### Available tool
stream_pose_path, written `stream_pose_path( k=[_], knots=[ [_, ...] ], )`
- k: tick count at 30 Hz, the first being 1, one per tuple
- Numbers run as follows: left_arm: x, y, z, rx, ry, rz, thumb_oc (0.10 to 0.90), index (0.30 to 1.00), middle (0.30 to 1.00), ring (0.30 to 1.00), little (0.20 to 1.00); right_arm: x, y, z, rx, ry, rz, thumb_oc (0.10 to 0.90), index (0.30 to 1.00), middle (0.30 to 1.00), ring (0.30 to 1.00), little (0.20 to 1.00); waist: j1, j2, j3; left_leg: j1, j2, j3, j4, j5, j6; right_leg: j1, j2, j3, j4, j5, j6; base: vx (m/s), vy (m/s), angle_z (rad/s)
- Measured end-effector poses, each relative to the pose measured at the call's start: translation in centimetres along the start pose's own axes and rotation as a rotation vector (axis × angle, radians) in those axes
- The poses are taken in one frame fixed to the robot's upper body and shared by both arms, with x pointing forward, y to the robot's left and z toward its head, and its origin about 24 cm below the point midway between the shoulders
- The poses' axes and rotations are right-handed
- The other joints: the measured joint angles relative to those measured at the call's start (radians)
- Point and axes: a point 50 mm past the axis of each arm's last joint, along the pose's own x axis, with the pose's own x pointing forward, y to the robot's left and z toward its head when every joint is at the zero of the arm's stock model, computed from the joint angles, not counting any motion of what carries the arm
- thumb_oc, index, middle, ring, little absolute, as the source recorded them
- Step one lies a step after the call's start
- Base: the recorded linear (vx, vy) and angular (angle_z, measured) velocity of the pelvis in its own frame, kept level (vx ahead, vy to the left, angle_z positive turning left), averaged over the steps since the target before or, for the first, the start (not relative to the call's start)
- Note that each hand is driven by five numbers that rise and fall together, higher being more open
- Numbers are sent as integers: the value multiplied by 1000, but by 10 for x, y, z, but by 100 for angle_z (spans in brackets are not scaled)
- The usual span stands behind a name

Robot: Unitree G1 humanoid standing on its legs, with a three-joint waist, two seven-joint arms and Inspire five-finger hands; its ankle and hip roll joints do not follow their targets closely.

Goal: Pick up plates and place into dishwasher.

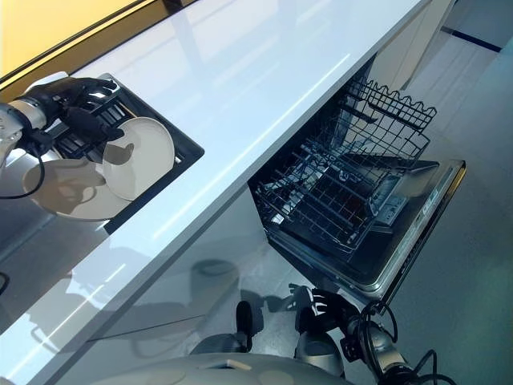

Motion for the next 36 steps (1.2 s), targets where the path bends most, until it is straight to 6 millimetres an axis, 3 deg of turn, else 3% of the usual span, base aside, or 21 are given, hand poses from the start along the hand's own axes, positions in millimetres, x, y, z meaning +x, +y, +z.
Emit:
stream_pose_path(
  k=[17,26,36],
  knots=[
    [2,-3,-3,-12,12,-18,800,900,900,900,900,1,0,6,-6,-41,-16,800,900,900,900,900,2,-31,32,-17,-2,6,0,2,3,-20,-3,5,1,4,5,-27,4,-1],
    [1,2,-4,-35,10,23,800,900,900,900,900,3,-2,17,-16,-83,-21,800,900,900,900,900,3,-53,84,-19,-2,24,1,3,4,-21,-6,6,1,4,6,0,0,0],
    [0,6,-8,-49,23,51,800,900,900,900,900,4,-3,20,-18,-89,-27,800,900,900,900,900,3,-56,92,-21,-2,25,0,3,4,-22,-6,7,1,5,6,0,0,0]
  ],
)
